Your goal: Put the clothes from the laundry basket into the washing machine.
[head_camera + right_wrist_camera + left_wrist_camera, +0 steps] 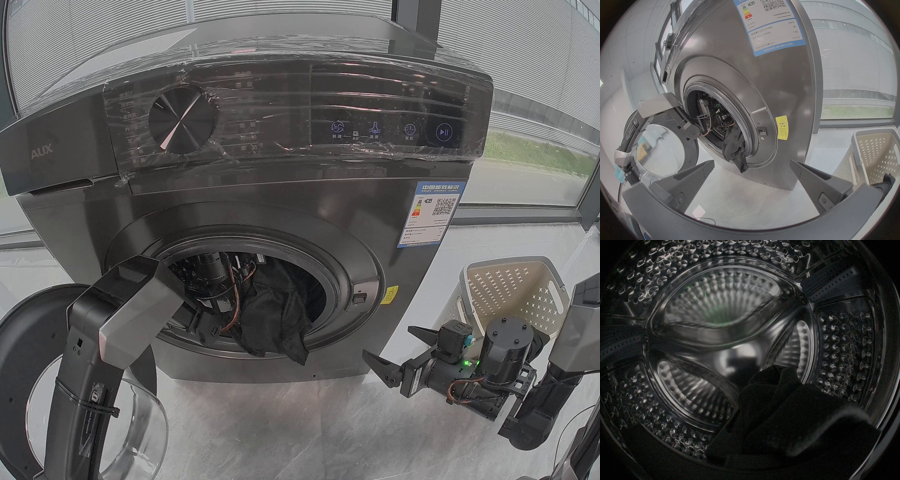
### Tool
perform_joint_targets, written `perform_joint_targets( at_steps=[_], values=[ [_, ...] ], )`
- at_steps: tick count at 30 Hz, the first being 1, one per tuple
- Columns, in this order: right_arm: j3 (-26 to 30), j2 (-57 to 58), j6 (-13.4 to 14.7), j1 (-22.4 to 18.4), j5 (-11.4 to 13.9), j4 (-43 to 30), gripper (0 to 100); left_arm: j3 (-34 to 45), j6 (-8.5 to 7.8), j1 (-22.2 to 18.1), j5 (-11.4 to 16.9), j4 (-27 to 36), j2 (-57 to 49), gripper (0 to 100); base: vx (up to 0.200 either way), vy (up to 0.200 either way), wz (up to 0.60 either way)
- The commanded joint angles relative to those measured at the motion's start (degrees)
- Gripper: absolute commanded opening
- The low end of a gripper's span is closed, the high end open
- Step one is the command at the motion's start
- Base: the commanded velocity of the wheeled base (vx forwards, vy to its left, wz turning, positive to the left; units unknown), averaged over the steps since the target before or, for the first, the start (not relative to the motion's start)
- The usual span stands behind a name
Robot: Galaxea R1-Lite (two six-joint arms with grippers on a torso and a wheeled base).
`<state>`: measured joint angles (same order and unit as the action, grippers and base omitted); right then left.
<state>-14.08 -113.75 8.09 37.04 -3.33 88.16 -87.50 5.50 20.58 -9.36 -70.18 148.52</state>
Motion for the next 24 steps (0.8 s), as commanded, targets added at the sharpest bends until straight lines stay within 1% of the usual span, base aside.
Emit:
perform_joint_targets(
  at_steps=[1, 3, 4, 5, 7, 10, 11, 13, 14, 15, 16, 20, 21, 22, 24],
  values=[
    [0.02, -0.16, -0.01, 0.14, -0.01, 0.08, 100, 1.11, -0.05, -0.19, -0.04, 0.04, -0.42, 0, 0.0, 0.0, 0.0],
    [0.02, -0.16, -0.01, 0.14, -0.01, 0.08, 100, 2.34, -0.05, -0.19, -0.04, 0.04, -1.21, 0, 0.0, 0.0, 0.0],
    [0.02, -0.16, -0.01, 0.05, -0.01, 0.08, 100, 3.48, -0.05, -0.27, 0.13, 0.04, -1.92, 100, 0.0, 0.0, 0.0],
    [0.02, -0.16, -0.01, 0.05, -0.01, 0.08, 100, 3.83, -0.05, -0.27, 0.22, 0.04, -2.09, 100, 0.0, 0.0, 0.0],
    [0.02, -0.24, -0.01, 0.05, -0.01, 0.08, 100, 5.77, 0.48, -0.19, 0.57, -0.04, -3.41, 100, 0.0, 0.0, 0.0],
    [-0.07, -0.24, -0.01, 0.05, -0.01, -0.01, 100, 9.72, 0.3, -0.1, 1.19, 0.66, -5.7, 100, 0.0, 0.0, 0.0],
    [-0.07, -0.33, -0.01, -0.03, -0.01, -0.01, 100, 13.32, 0.13, -0.01, 2.07, 2.33, -7.72, 100, 0.0, 0.0, 0.0],
    [-0.07, -0.33, -0.01, -0.03, -0.01, 0.08, 100, 17.89, 0.13, 0.43, 4.18, 5.14, -10.71, 100, 0.0, 0.0, 0.0],
    [-0.07, -0.24, -0.01, -0.03, -0.01, 0.08, 100, 19.83, 0.13, 0.6, 5.41, 5.93, -11.67, 100, 0.0, 0.0, 0.0],
    [-0.07, -0.33, -0.01, -0.03, -0.01, 0.08, 100, 20.71, 0.04, 0.69, 5.93, 6.2, -12.02, 100, 0.0, 0.0, 0.0],
    [-0.07, -0.24, -0.01, -0.03, -0.01, 0.08, 100, 22.55, -0.22, 0.96, 6.81, 6.37, -12.46, 100, 0.0, 0.0, 0.0],
    [-0.07, -0.33, -0.01, 0.05, -0.01, 0.08, 100, 25.19, -1.54, 1.83, 7.25, 6.9, -12.55, 100, 0.0, 0.0, 0.0],
    [-0.07, -0.33, -0.01, 0.05, -0.01, 0.08, 100, 26.16, -2.33, 2.19, 7.34, 6.9, -12.46, 100, 0.0, 0.0, 0.0],
    [-0.07, -0.33, -0.01, 0.05, -0.01, 0.08, 100, 27.12, -2.77, 2.8, 7.78, 7.16, -12.55, 100, 0.0, 0.0, 0.0],
    [-0.07, -0.24, -0.01, 0.05, -0.01, -0.01, 100, 29.14, -3.04, 3.5, 8.66, 7.6, -12.46, 100, 0.0, 0.0, 0.0]
  ],
)
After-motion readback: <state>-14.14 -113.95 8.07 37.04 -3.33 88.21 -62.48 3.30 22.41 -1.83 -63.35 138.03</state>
